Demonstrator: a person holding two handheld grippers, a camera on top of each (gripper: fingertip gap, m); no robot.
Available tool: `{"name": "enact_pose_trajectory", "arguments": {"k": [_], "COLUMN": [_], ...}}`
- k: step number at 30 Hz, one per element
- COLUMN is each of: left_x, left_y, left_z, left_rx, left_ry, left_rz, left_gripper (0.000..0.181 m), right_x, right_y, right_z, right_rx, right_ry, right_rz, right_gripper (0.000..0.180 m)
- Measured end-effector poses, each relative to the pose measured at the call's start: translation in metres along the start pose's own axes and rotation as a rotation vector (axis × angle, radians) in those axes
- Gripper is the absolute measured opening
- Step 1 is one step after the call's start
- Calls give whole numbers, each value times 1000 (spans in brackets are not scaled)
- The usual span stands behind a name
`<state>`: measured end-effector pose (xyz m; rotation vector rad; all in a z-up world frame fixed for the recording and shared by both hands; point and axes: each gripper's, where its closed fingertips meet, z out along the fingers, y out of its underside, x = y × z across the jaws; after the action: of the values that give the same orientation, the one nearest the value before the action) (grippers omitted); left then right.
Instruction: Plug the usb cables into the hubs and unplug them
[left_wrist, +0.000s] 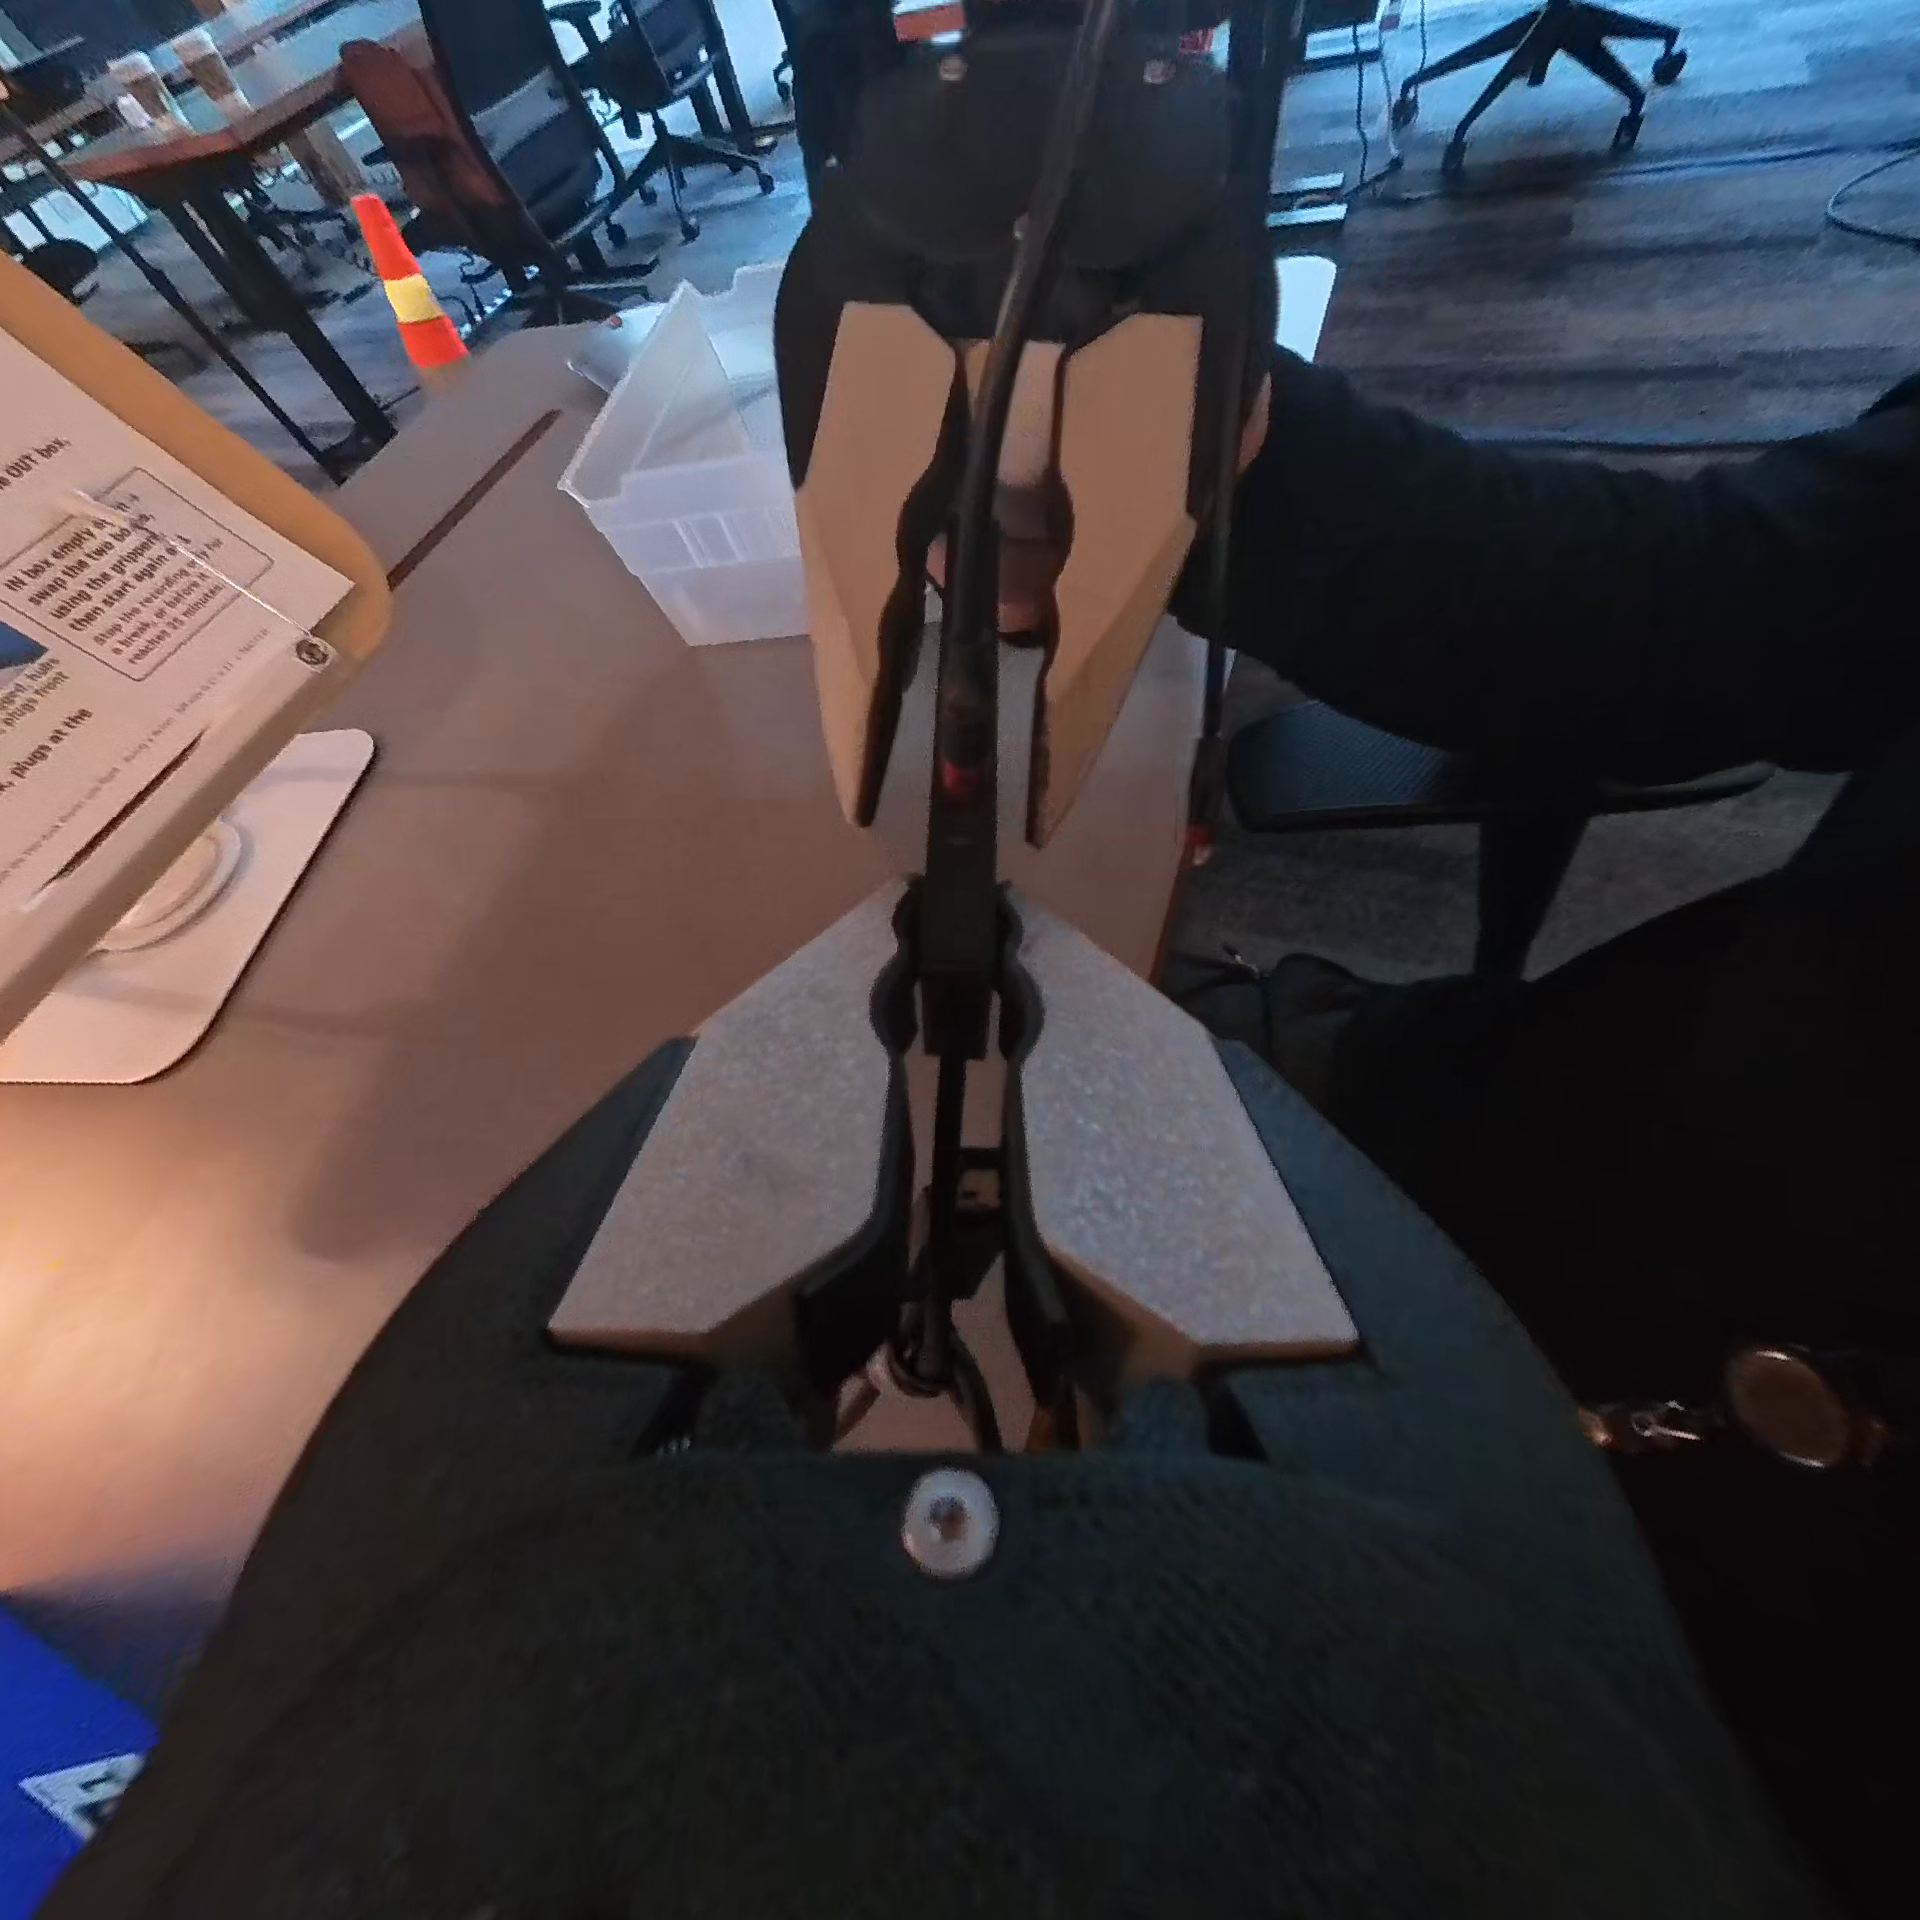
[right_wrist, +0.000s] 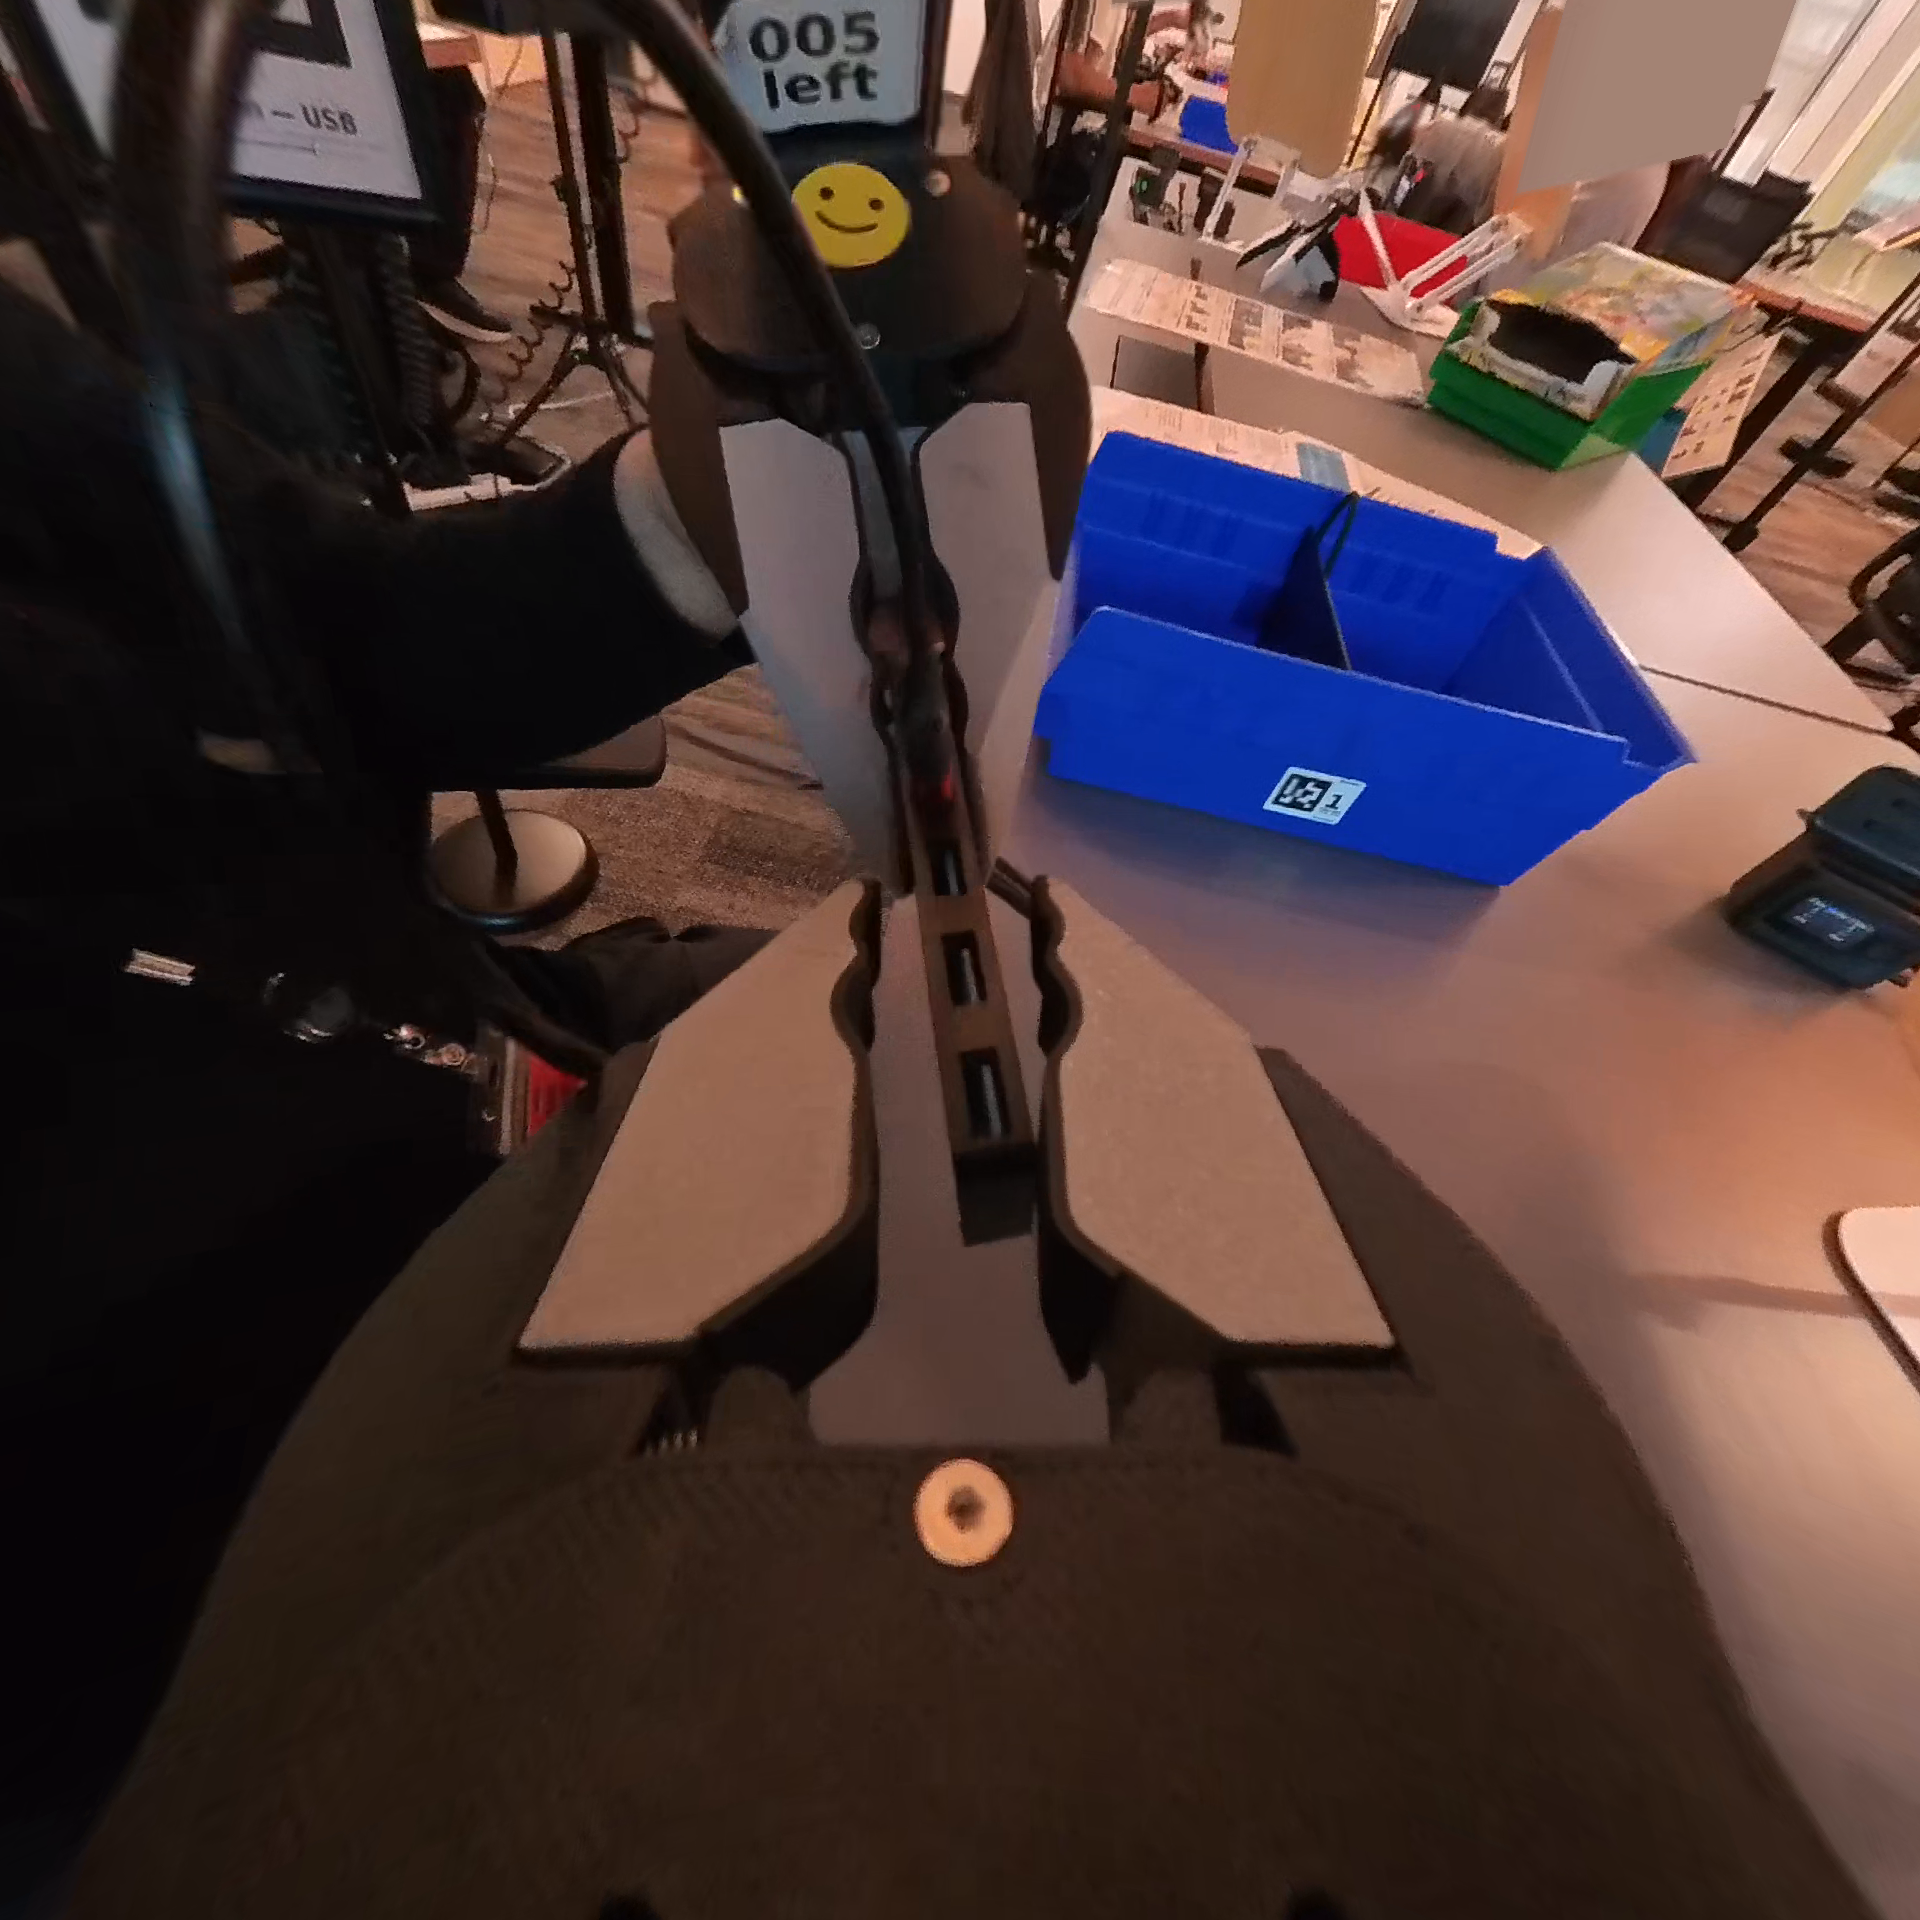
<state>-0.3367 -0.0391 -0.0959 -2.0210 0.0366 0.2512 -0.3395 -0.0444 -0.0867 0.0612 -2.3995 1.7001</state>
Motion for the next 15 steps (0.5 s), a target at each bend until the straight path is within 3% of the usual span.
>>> {"name": "enact_pose_trajectory", "arguments": {"k": [9,15], "left_x": [-9,-1], "left_y": [8,11], "left_z": [0,6], "left_rx": [-34,-57], "left_ry": [-44,-8], "left_rz": [-20,3], "left_gripper": [9,9], "right_x": [17,3], "right_y": [4,-9], "right_z": [-7,-3], "right_rx": [-75,-6], "right_ry": [149,87], "right_rz": [-42,-62], "right_gripper": [23,18]}}
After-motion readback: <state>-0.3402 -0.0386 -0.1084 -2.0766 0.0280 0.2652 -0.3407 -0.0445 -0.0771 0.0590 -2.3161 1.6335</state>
